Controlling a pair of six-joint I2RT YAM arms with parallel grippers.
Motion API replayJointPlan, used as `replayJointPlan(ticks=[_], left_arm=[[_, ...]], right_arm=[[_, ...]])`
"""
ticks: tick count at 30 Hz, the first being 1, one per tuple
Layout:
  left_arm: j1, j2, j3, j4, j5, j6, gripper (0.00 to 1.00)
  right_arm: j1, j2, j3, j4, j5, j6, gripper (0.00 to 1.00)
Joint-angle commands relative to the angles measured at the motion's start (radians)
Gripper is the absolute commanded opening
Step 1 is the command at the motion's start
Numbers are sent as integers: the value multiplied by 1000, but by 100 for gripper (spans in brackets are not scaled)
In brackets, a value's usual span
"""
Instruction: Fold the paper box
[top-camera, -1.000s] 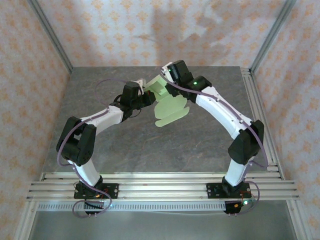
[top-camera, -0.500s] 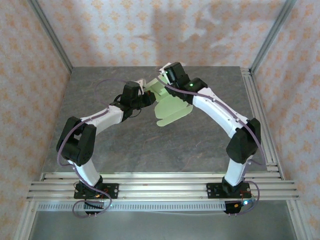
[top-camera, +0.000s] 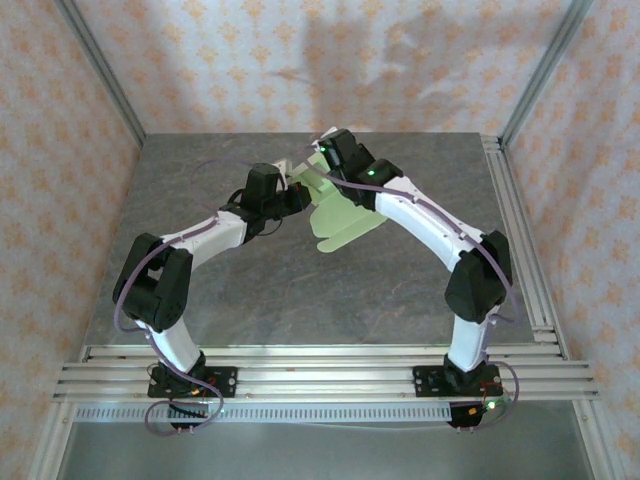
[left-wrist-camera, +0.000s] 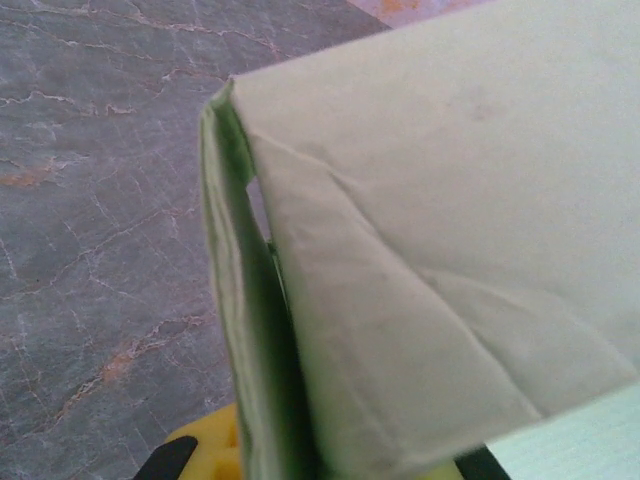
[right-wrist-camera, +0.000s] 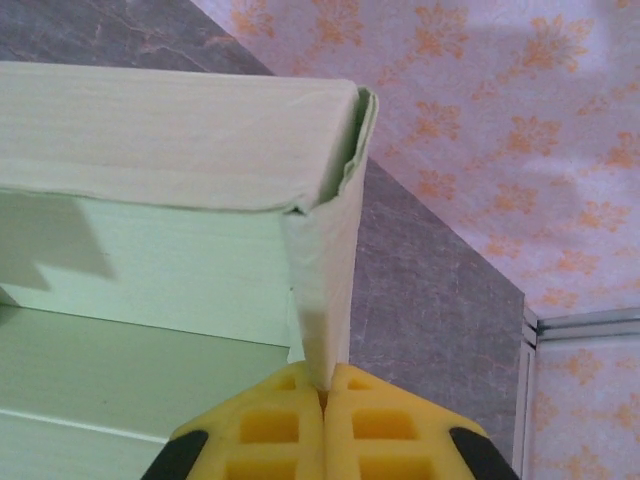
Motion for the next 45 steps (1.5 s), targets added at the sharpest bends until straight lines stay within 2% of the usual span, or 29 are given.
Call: replayJointPlan(ticks=[1, 3, 4, 10, 13, 18, 23, 24, 25, 26, 27, 28, 30, 37, 45], left_arm=[[-9, -35, 29, 26, 48, 22, 0], [-9, -35, 29, 25, 47, 22, 0], [-9, -33, 29, 26, 48, 21, 0], [-9, -30, 31, 27, 49, 19, 0], [-9, -29, 31, 29, 49, 16, 0], [-9, -30, 28, 31, 50, 11, 0], [-9, -36, 29, 30, 47, 11, 0], [-9, -35, 29, 29, 47, 11, 0], [-9, -35, 29, 29, 47, 11, 0], [-9, -34, 31, 29, 47, 10, 0], [-8, -34, 31, 30, 47, 10, 0], [-9, -34, 31, 29, 48, 8, 0], [-9, -33, 31, 31, 49, 7, 0], [-9, -37, 32, 29, 43, -3, 0], [-9, -38, 44, 21, 44, -21, 0]], right_arm=[[20, 35, 5, 39, 63, -7, 4], [21, 37, 6, 48, 70, -5, 20], [20, 38, 4, 53, 75, -6, 23], [20, 42, -5, 75, 101, -33, 24], [20, 44, -11, 75, 101, -35, 21], [21, 46, -26, 84, 117, -43, 0], [31, 49, -52, 128, 159, -70, 0], [32, 51, -54, 129, 158, -66, 2], [32, 51, -56, 131, 158, -64, 12], [32, 53, -57, 134, 160, -66, 17], [32, 54, -61, 137, 163, -69, 17], [32, 55, -63, 143, 167, -70, 15], [32, 57, -71, 156, 174, -78, 0], [33, 59, -132, 262, 231, -108, 0], [64, 84, -236, 562, 405, -221, 0]])
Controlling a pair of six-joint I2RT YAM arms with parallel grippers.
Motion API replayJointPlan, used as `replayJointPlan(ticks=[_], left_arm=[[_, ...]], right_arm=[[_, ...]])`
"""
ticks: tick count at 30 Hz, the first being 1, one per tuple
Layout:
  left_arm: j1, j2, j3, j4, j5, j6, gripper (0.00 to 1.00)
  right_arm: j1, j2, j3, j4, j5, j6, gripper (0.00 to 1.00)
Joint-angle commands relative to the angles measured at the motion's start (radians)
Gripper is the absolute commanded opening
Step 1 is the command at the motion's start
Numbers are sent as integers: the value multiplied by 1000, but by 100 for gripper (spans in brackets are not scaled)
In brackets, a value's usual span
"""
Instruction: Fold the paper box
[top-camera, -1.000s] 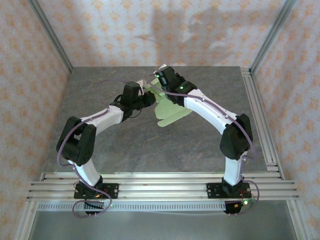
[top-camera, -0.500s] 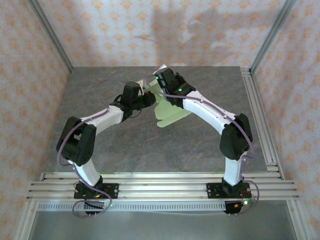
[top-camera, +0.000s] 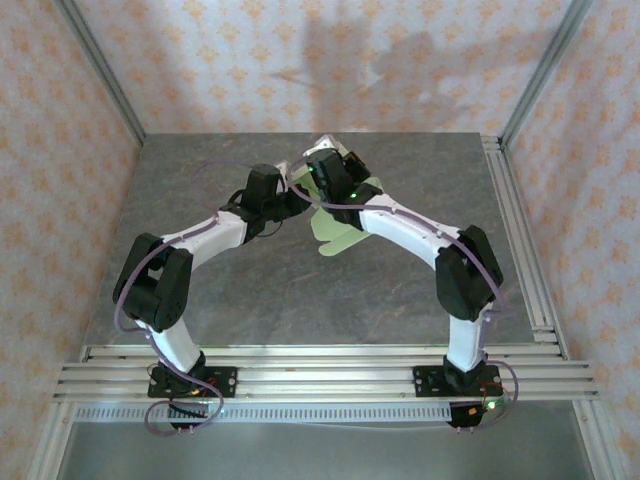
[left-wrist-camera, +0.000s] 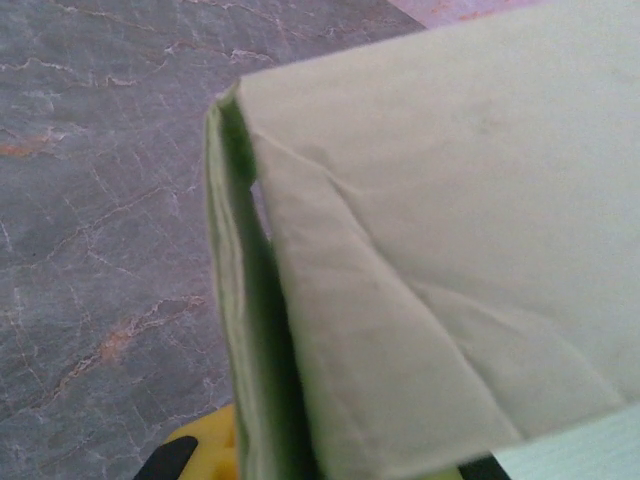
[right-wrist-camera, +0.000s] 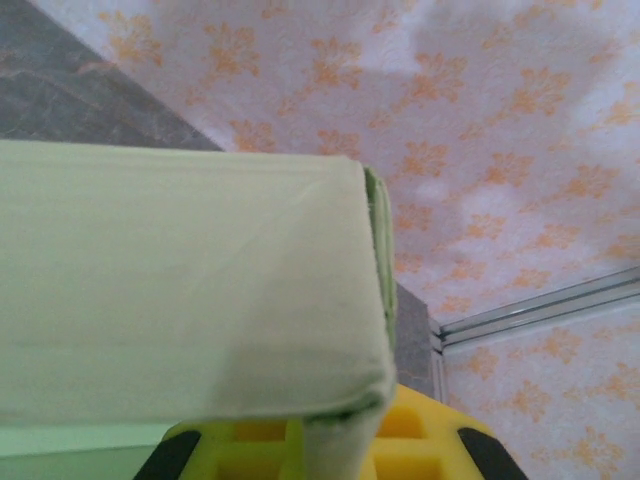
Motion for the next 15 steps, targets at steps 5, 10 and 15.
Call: replayJointPlan(ticks=[5, 10, 15], left_arm=[[-7, -51, 45, 18, 17, 24, 0], [-9, -67, 22, 18, -8, 22, 0], [-9, -55, 45, -34, -36, 12, 0]], right_arm=[[16, 58, -1, 48, 114, 17, 0], [16, 10, 7, -14, 2, 103, 0], [16, -68, -6, -51, -131, 184, 27]])
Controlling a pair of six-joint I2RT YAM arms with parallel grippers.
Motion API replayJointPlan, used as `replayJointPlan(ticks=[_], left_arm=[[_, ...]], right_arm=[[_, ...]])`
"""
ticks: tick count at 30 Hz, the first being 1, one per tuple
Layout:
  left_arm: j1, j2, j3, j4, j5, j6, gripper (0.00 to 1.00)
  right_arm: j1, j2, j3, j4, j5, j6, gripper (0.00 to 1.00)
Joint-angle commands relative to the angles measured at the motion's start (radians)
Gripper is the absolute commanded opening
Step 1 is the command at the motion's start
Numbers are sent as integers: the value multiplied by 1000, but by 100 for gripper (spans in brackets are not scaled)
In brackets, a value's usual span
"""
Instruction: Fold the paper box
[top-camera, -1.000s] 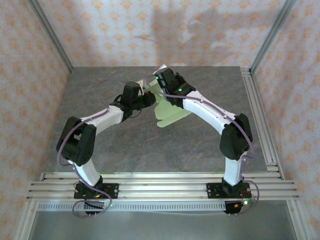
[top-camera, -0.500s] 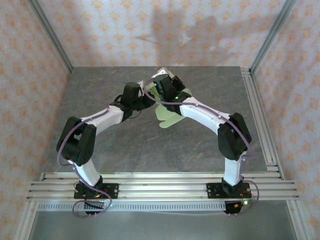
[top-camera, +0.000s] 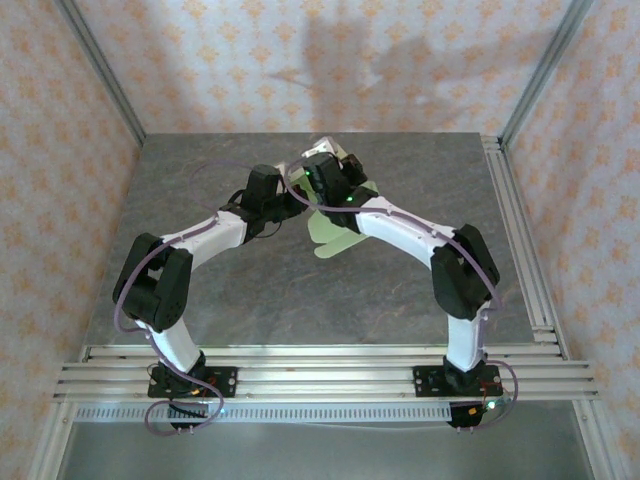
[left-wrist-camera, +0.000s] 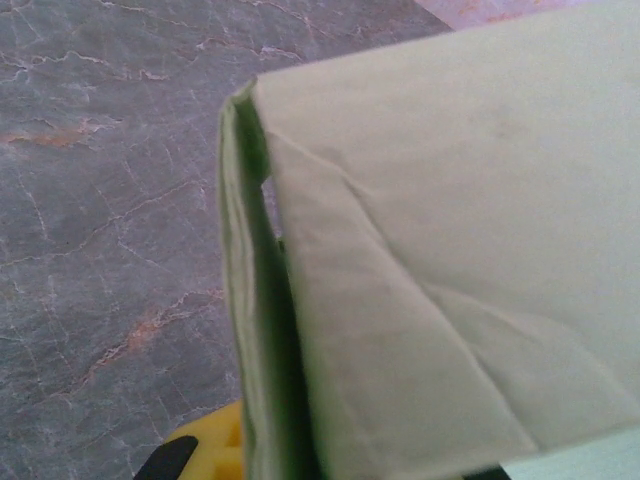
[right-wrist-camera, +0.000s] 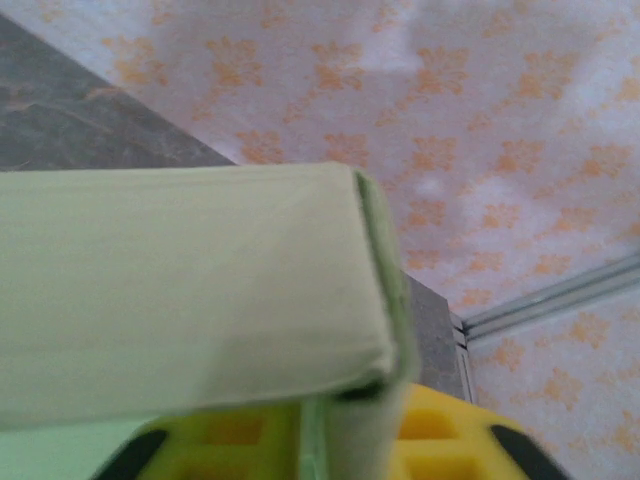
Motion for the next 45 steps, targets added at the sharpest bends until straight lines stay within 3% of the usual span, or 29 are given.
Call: replayJointPlan(ticks=[1, 10, 16, 18, 22, 27, 31, 42, 45], left_arm=[[-8, -49, 51, -20, -12, 16, 0], [-4, -17, 57, -67, -64, -5, 0], [3, -5, 87, -138, -78, -34, 0], [13, 2, 97, -170, -78, -73, 0], [37, 15, 110, -256, -87, -210, 0], [54, 70, 195, -484, -26, -388, 0], [54, 64, 138, -500, 9, -550, 0], [57, 76, 171, -840, -28, -736, 0], [59, 69, 153, -830, 26, -817, 0]], right_arm=[[4, -84, 0, -59, -115, 84, 30], [-48, -228, -63, -144, -439, 191, 68], [-104, -338, -128, -185, -759, 183, 77], [-127, -378, -156, -160, -804, 220, 78], [-180, -447, -224, -101, -822, 355, 78], [-230, -516, -284, -90, -802, 525, 78], [-256, -585, -332, -81, -774, 601, 78], [-267, -660, -404, -100, -773, 592, 78], [-267, -644, -417, -82, -795, 592, 78]])
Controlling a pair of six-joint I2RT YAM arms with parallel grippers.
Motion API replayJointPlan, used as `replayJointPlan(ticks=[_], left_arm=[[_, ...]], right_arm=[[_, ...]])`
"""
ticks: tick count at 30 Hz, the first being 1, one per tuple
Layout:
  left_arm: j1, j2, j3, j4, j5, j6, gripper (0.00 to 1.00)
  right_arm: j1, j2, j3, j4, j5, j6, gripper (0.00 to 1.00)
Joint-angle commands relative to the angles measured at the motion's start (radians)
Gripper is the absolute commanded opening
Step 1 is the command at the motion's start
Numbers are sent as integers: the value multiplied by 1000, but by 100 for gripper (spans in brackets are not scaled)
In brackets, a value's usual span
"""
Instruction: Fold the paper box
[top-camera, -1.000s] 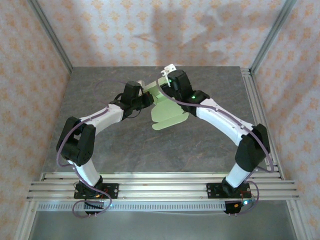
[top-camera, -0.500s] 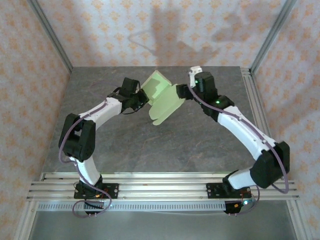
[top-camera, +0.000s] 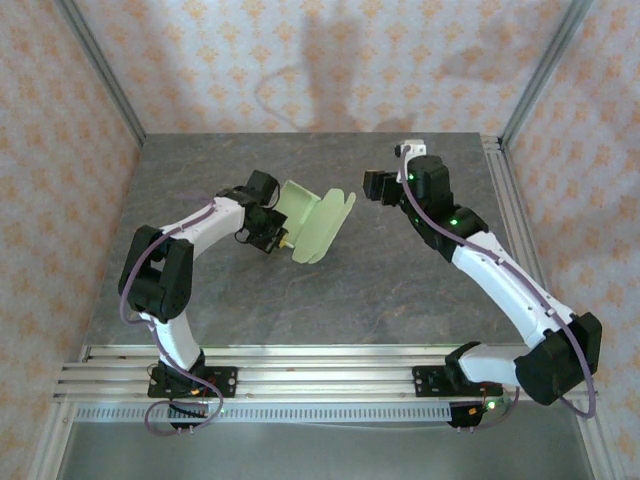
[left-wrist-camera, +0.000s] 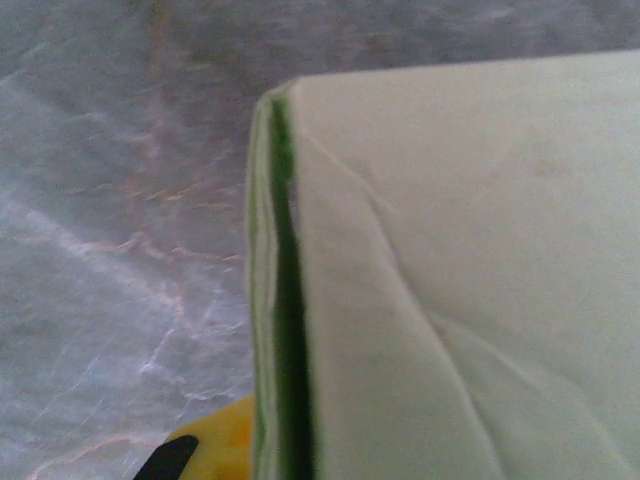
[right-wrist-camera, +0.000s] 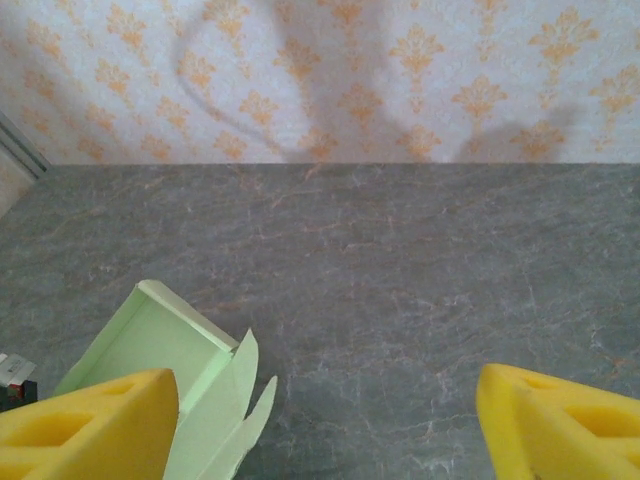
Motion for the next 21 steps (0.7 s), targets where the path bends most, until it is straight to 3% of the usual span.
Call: replayJointPlan(ticks=[1, 4, 11, 16, 20, 21], left_arm=[[2, -1, -4, -61, 70, -148, 0], [3, 3, -49, 5, 172, -260, 0], [9, 88, -59, 75, 291, -347, 0], [5, 108, -41, 89, 294, -370, 0], [6, 115, -47, 102, 298, -373, 11], [7, 109, -54, 107, 300, -375, 18]], right_arm=[[-4, 4, -17, 32, -35, 12, 78], [-5, 10, -33, 57, -48, 17, 78], [-5, 23, -65, 85, -65, 13, 78], [-5, 30, -72, 91, -73, 13, 78], [-5, 30, -71, 93, -72, 11, 78], [-5, 30, -69, 91, -69, 10, 78]])
